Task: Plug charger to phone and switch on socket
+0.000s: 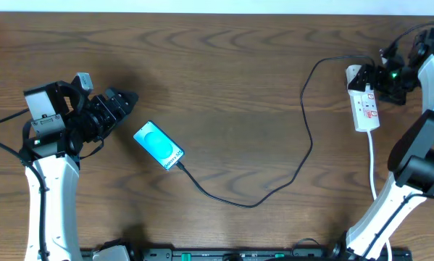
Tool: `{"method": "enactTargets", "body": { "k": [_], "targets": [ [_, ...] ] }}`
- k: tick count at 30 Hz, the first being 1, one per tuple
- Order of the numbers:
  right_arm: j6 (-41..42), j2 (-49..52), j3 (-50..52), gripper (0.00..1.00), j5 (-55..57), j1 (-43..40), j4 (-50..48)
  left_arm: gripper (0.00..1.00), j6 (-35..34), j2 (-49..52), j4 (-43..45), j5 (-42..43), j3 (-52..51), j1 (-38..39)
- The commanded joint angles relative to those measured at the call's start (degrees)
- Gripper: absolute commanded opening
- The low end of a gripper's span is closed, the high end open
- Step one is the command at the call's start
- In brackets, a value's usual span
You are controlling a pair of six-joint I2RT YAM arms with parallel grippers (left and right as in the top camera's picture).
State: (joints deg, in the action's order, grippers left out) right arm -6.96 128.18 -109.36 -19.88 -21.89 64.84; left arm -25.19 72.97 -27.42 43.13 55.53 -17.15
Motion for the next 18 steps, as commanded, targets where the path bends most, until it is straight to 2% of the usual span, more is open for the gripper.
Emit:
{"method": "enactTargets", "body": {
  "k": [1, 18],
  "targets": [
    [-0.9, 0.8, -0.8, 0.99, -0.8, 0.2, -0.4, 0.82, 1.2, 0.5, -0.2, -1.0, 0.6, -0.3],
    [-0.8, 4.5, -0.8, 0.99, -1.5, 0.6, -1.6, 0.82, 1.2, 0.4, -0.2, -1.8, 0.6, -0.3]
  ]
}}
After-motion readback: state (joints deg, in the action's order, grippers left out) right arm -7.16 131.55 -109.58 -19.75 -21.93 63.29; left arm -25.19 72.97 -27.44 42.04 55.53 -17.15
